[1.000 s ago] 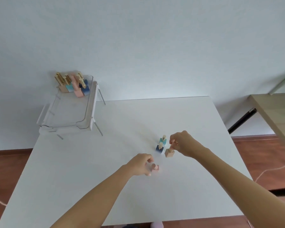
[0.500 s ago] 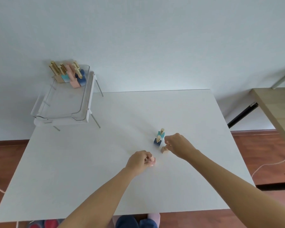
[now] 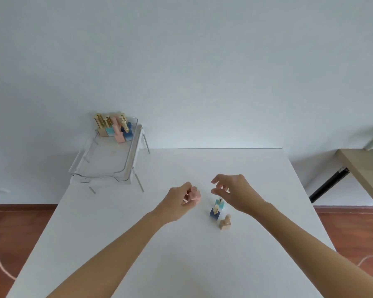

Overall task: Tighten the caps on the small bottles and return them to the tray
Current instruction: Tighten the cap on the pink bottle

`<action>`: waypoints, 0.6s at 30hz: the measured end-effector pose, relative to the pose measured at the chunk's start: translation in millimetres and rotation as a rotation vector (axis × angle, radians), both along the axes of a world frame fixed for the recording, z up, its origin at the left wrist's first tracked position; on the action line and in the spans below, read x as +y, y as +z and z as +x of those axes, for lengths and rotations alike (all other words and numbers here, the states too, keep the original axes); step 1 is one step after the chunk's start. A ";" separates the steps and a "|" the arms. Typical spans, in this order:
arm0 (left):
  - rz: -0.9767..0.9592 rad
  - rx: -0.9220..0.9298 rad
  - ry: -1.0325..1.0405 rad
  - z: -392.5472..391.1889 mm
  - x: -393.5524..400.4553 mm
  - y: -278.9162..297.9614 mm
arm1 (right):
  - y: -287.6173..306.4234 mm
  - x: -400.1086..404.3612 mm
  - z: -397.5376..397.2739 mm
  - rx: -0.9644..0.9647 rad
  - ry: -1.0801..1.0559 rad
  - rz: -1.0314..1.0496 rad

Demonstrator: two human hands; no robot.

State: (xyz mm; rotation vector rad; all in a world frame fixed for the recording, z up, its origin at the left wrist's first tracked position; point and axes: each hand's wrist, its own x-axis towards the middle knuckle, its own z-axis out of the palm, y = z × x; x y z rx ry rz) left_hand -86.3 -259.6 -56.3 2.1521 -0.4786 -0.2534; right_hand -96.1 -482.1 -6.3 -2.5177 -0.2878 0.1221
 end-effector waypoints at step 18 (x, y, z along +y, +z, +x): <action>-0.024 -0.471 0.076 45.9 29.6 191.8 | 176.3 42.4 50.2 -0.502 0.113 0.240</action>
